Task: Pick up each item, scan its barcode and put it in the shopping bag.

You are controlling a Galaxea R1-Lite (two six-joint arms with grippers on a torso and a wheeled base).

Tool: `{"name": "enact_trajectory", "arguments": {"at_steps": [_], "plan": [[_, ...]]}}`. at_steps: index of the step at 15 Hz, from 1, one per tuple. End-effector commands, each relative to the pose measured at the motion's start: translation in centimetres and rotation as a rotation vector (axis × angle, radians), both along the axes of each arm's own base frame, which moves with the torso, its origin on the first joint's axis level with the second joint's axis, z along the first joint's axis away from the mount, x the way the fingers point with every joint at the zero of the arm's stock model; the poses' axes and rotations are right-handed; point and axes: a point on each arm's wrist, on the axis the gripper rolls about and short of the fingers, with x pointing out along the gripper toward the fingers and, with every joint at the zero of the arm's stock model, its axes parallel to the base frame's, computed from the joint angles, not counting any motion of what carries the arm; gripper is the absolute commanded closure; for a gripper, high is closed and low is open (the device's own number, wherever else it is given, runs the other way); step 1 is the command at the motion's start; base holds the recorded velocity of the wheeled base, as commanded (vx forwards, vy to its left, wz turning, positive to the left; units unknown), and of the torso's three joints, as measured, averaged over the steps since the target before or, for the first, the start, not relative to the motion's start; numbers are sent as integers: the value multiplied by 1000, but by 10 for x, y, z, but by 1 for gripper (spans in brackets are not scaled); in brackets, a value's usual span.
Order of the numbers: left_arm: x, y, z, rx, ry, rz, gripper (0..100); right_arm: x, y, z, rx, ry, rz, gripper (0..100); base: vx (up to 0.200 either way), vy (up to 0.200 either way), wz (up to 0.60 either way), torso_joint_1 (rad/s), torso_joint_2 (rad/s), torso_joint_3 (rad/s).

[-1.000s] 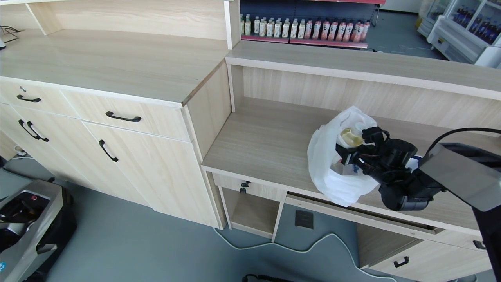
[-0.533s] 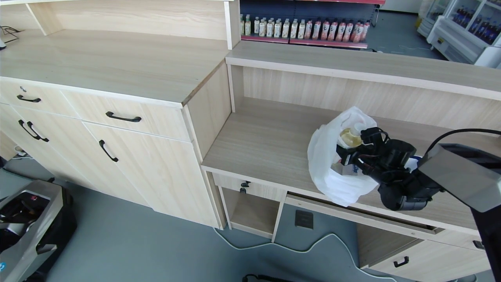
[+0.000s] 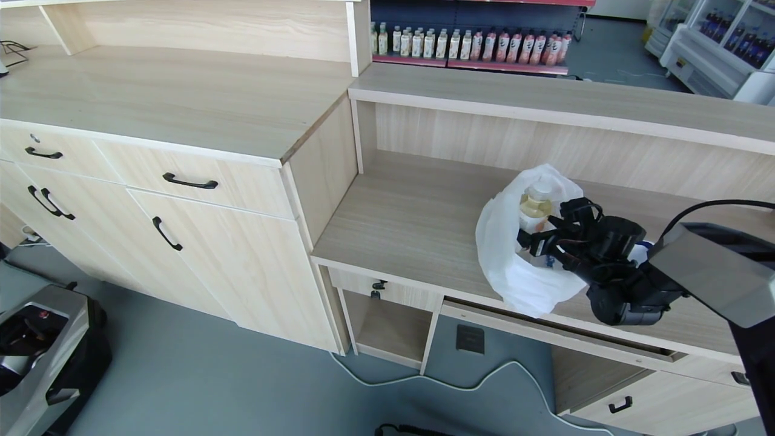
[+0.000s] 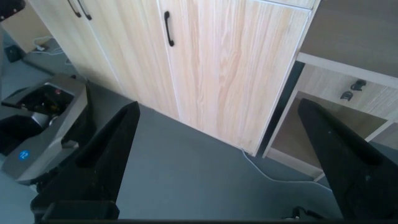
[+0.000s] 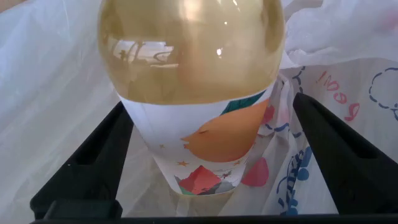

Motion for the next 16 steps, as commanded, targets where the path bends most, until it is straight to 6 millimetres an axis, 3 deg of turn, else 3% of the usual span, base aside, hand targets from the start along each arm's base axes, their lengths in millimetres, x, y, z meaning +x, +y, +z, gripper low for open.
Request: {"name": "enact_trajectory", "arguments": {"at_steps": [1, 3, 6, 12, 13, 14, 16], "plan": [[0, 0, 0, -1, -1, 1, 0, 0, -1, 7, 2, -16, 0, 0, 0, 0, 0, 0, 0, 0], [0, 0, 0, -1, -1, 2, 0, -1, -5, 18, -4, -37, -8, 0, 0, 0, 0, 0, 0, 0], [0, 0, 0, -1, -1, 1, 0, -17, -5, 68, -17, -78, -14, 0, 0, 0, 0, 0, 0, 0], [0, 0, 0, -1, -1, 1, 0, -110, -35, 149, -82, -29, -105, 0, 0, 0, 0, 0, 0, 0], [0, 0, 0, -1, -1, 1, 0, -118, -37, 153, -81, -28, -112, 0, 0, 0, 0, 0, 0, 0], [0, 0, 0, -1, -1, 1, 0, -147, -49, 165, -82, -49, -156, 0, 0, 0, 0, 0, 0, 0], [0, 0, 0, -1, -1, 1, 0, -180, -66, 173, -96, -63, -234, 0, 0, 0, 0, 0, 0, 0]]}}
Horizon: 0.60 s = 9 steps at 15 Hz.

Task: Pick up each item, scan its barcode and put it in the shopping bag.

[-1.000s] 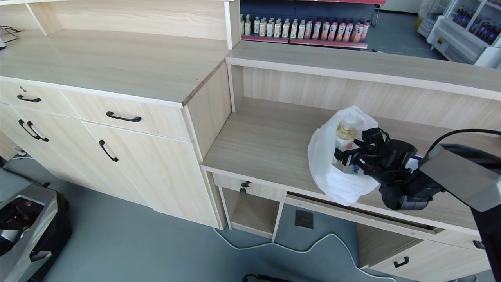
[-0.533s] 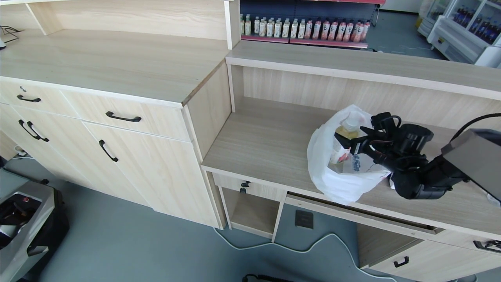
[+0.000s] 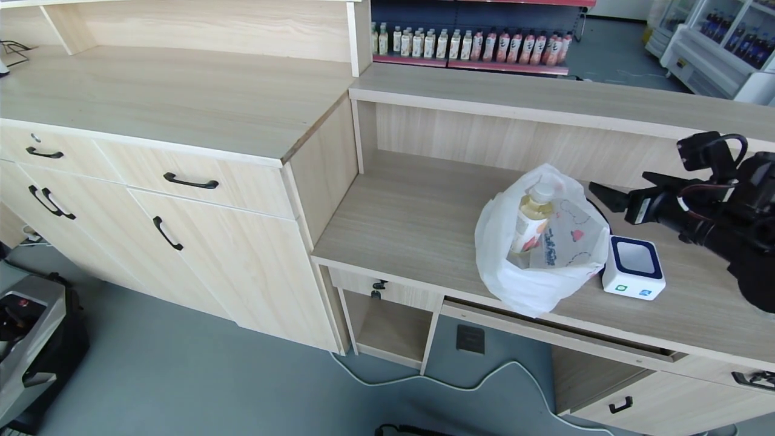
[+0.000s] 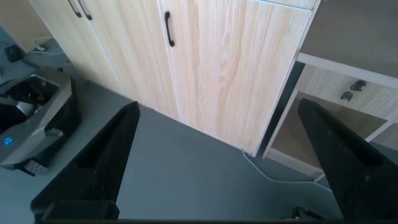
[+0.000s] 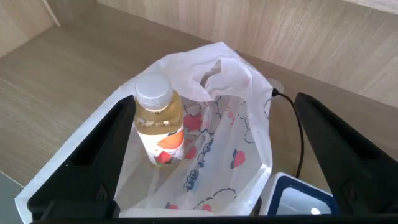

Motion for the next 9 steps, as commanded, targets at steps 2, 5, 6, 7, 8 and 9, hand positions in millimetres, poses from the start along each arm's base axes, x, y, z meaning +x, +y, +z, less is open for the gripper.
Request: {"name": "enact_trajectory", "arguments": {"at_steps": [2, 5, 6, 7, 8, 9], "plan": [[0, 0, 0, -1, -1, 0, 0, -72, -32, 29, -82, -71, -163, 0, 0, 0, 0, 0, 0, 0], [0, 0, 0, -1, -1, 0, 0, -97, -47, 37, -187, -107, -259, 0, 0, 0, -600, -59, 105, 54], [0, 0, 0, -1, -1, 0, 0, -103, -52, 40, -191, -108, -292, 0, 0, 0, -600, -173, 320, 154], [0, 0, 0, -1, -1, 0, 0, -107, -58, 40, -191, -91, -323, 0, 0, 0, -600, -178, 349, 149], [0, 0, 0, -1, -1, 0, 0, -111, -66, 37, -180, -48, -376, 0, 0, 0, -600, -178, 354, 159], [0, 0, 0, -1, -1, 0, 0, -114, -73, 38, -173, -15, -455, 0, 0, 0, -600, -183, 349, 159]]}}
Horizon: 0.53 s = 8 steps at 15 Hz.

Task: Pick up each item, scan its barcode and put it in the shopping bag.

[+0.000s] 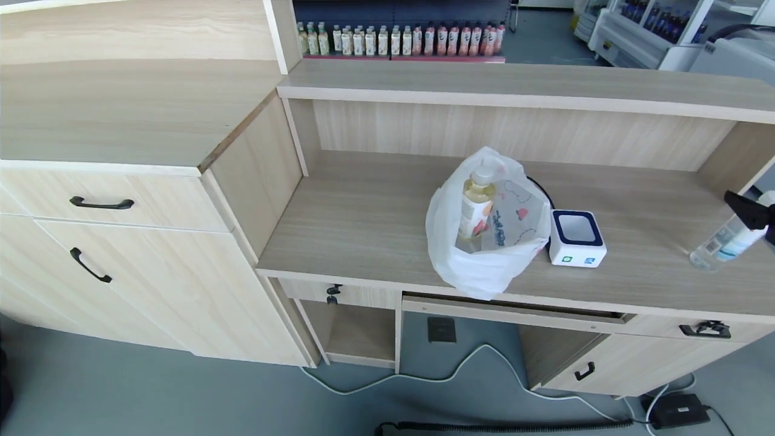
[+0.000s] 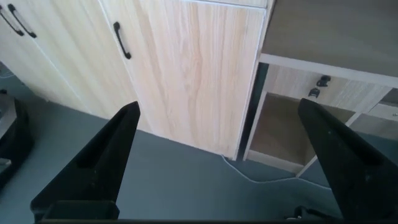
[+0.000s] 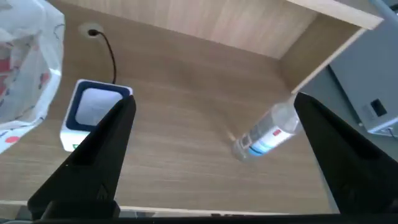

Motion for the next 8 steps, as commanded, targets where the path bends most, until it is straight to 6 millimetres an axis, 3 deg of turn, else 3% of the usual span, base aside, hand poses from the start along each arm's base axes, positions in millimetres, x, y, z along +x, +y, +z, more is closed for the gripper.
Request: {"name": "enact_trajectory", "arguments": {"at_steps": [1, 2, 4, 8], "plan": [[0, 0, 0, 0, -1, 1, 0, -8, -11, 13, -2, -13, -129, 0, 0, 0, -600, -203, 354, 168], [0, 0, 0, 0, -1, 1, 0, -7, -20, 19, 8, -14, -210, 0, 0, 0, -600, -207, 369, 163], [0, 0, 0, 0, -1, 1, 0, -3, -47, 17, 35, 32, -278, 0, 0, 0, 0, -185, 349, 144], [0, 0, 0, 0, -1, 1, 0, 15, -110, -2, 181, 123, -380, 0, 0, 0, 0, -23, 44, 22]]}}
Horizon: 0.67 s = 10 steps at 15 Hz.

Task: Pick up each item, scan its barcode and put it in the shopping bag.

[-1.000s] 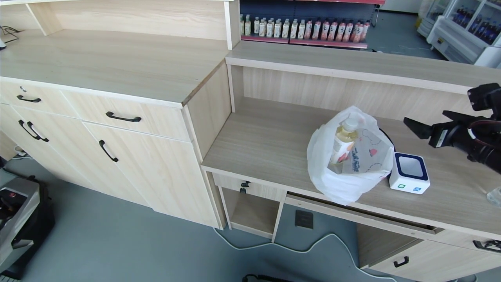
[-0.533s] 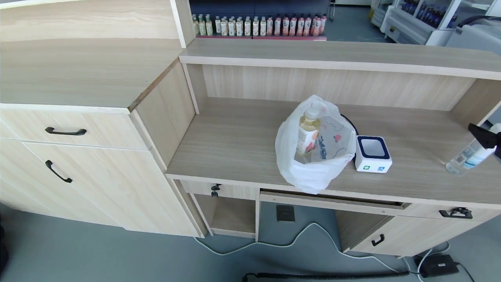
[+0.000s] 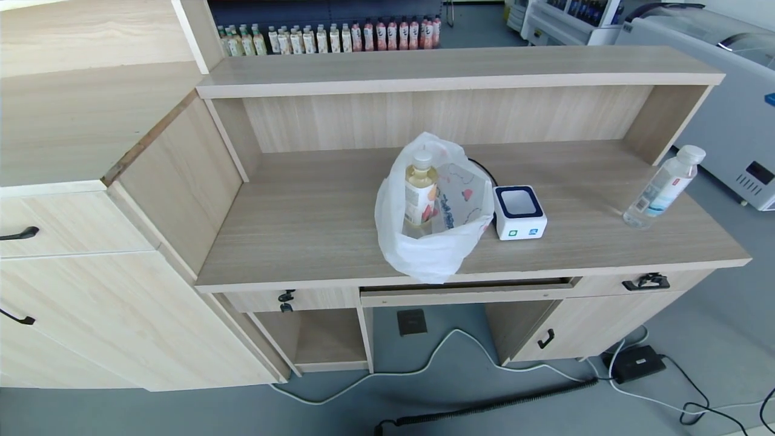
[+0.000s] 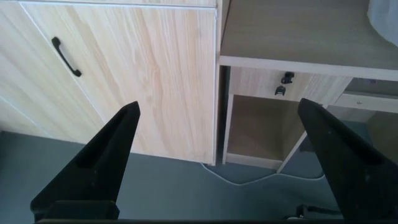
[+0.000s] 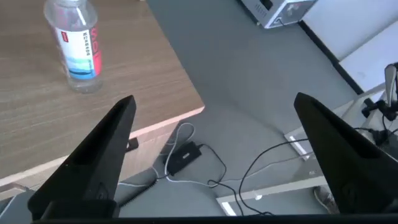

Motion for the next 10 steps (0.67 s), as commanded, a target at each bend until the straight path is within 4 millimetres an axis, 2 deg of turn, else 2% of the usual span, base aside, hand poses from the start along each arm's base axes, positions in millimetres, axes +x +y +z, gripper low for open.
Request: {"name": "enact_trajectory", "arguments": {"at_steps": [1, 3, 6, 10], "plan": [[0, 0, 0, 0, -1, 0, 0, 15, -34, -16, 94, 36, -44, 0, 0, 0, 0, 0, 0, 0], [0, 0, 0, 0, -1, 0, 0, 15, -33, -8, 217, 12, -38, 0, 0, 0, 0, 0, 0, 0], [0, 0, 0, 0, -1, 0, 0, 18, -40, 0, 229, 6, -49, 0, 0, 0, 0, 0, 0, 0], [0, 0, 0, 0, -1, 2, 0, 39, -53, -11, 222, 27, -35, 0, 0, 0, 0, 0, 0, 0]]}}
